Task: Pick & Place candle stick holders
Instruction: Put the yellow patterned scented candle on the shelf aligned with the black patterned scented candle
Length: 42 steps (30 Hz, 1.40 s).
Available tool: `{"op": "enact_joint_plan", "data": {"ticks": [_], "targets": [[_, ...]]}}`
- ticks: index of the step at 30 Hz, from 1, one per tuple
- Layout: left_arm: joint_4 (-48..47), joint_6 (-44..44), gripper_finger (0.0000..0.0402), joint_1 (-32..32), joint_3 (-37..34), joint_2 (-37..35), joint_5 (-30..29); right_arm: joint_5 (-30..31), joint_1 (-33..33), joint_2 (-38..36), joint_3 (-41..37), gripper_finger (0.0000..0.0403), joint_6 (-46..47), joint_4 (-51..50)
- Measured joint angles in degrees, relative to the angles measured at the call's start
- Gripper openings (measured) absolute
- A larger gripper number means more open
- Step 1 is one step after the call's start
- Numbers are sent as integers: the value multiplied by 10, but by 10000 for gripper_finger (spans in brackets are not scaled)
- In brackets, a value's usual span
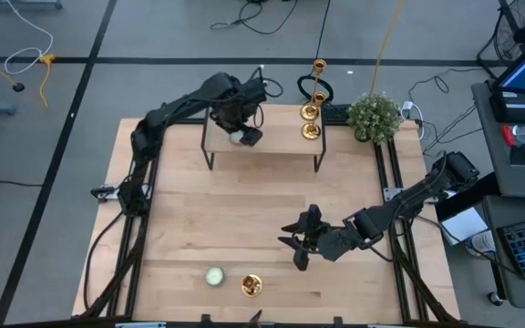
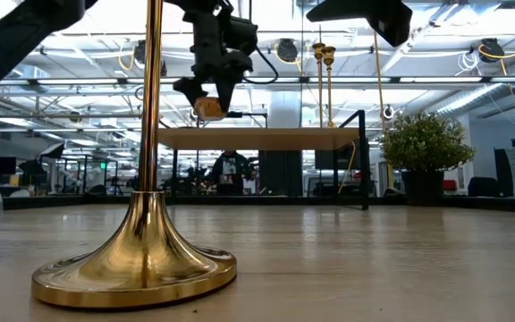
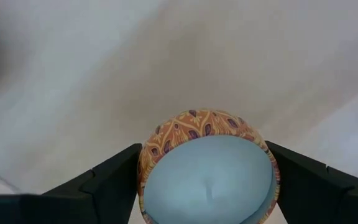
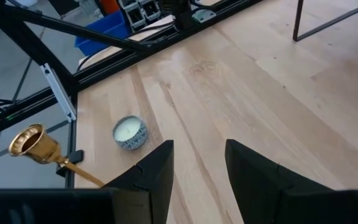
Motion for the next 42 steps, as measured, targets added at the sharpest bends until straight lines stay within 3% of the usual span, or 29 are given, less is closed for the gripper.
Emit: {"op": "enact_joint_plan", "data": {"ticks": [10,16,22,32,42], "targets": [[2,-50,299,43,0,-2,-18,-15,4,0,0,144,-2,-2],[2,-124,324,61,0,-2,-15,-17,4,-7,0,144,-4,-3],[1,-166,298,71,0,-2,-11,-14,4,-11,1,144,-10,-4],[2,-187,318,78,0,-2,-6,-13,6,-19,1,144,-13,-13],[2,-191,299,87,0,-3,-24,-13,13,-19,1,144,-2,-19]]}}
